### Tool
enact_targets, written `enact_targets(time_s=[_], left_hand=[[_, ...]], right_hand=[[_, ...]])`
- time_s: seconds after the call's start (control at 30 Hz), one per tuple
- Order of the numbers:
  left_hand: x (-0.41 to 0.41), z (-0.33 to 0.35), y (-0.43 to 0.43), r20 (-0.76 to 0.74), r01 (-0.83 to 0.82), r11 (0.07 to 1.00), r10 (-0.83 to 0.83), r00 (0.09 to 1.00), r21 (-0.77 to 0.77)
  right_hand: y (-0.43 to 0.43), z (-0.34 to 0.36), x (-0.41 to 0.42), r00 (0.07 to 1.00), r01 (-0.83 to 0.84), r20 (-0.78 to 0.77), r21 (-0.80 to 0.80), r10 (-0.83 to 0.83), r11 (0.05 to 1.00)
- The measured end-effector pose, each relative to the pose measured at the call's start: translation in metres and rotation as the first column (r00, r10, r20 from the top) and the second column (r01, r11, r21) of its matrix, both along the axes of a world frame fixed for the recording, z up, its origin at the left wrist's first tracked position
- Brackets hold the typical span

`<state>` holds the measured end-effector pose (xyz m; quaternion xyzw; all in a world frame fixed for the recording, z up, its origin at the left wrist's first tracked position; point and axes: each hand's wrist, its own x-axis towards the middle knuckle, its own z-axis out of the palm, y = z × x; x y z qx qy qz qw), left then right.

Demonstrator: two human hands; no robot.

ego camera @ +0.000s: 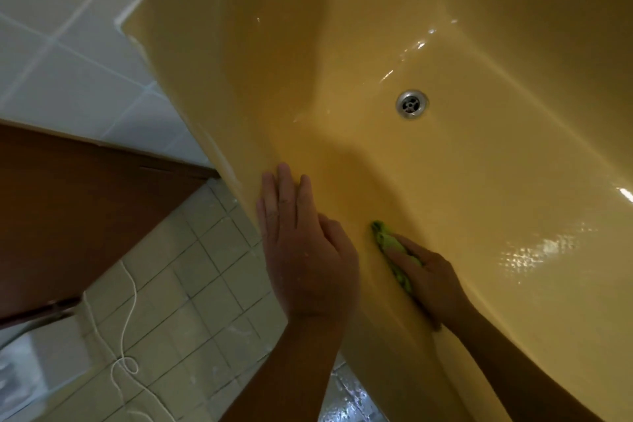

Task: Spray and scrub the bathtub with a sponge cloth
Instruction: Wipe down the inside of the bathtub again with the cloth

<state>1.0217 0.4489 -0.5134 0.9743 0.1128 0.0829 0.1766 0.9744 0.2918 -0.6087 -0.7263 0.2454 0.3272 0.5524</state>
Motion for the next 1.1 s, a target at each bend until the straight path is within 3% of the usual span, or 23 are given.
enact_targets(time_s=[0.1,0.17,0.23,0.37,0.43,0.53,0.6,0.67,0.77,0.87,0.93,1.0,1.1], left_hand=[[0.002,-0.001,0.002,0.011,-0.016,1.000,0.016,1.000,0.002],[0.003,-0.002,0.004,0.019,-0.005,1.000,0.005,1.000,0.001],[0.006,-0.002,0.006,0.018,-0.001,1.000,0.001,1.000,0.010],[0.015,0.001,0.009,0.000,0.022,1.000,-0.022,1.000,0.014],[0.018,0.002,0.011,-0.005,0.034,0.999,-0.034,0.999,0.027],[0.023,0.001,0.016,-0.004,0.042,0.998,-0.041,0.999,0.042],[0.028,0.001,0.018,-0.003,0.042,0.998,-0.042,0.999,0.041],[0.032,0.001,0.020,-0.009,0.047,0.998,-0.047,0.999,0.045],[0.040,0.002,0.025,-0.012,0.048,0.997,-0.047,0.999,0.056],[0.050,0.003,0.029,-0.013,0.034,0.998,-0.033,0.999,0.062],[0.056,0.003,0.033,-0.019,0.035,0.998,-0.034,0.999,0.060],[0.059,0.002,0.035,-0.011,0.041,0.998,-0.040,0.999,0.052],[0.066,0.002,0.039,-0.014,0.043,0.997,-0.042,0.999,0.057]], right_hand=[[-0.008,-0.041,-0.002,0.966,-0.048,-0.259,-0.191,-0.003,0.981],[0.001,-0.044,0.009,0.961,-0.051,-0.276,-0.200,-0.007,0.979],[0.018,-0.022,0.027,0.983,-0.053,-0.180,-0.140,0.027,0.989],[0.034,0.047,0.035,0.973,-0.086,0.224,0.103,0.061,0.991],[0.026,0.042,0.031,0.967,-0.104,0.245,0.138,0.067,0.985],[0.009,-0.010,0.024,0.996,-0.080,-0.040,0.004,0.080,0.997],[0.005,-0.036,0.027,0.962,-0.131,-0.257,-0.143,0.092,0.981],[0.015,-0.042,0.039,0.950,-0.151,-0.298,-0.170,0.095,0.974],[0.044,-0.007,0.070,0.988,-0.152,-0.039,-0.060,0.150,0.987],[0.059,0.045,0.081,0.948,-0.150,0.302,0.150,0.099,0.977],[0.052,0.045,0.071,0.930,-0.173,0.357,0.214,0.088,0.961],[0.038,0.021,0.060,0.965,-0.136,0.247,0.175,0.090,0.975],[0.020,-0.022,0.054,0.981,-0.132,-0.143,-0.021,0.128,0.991]])
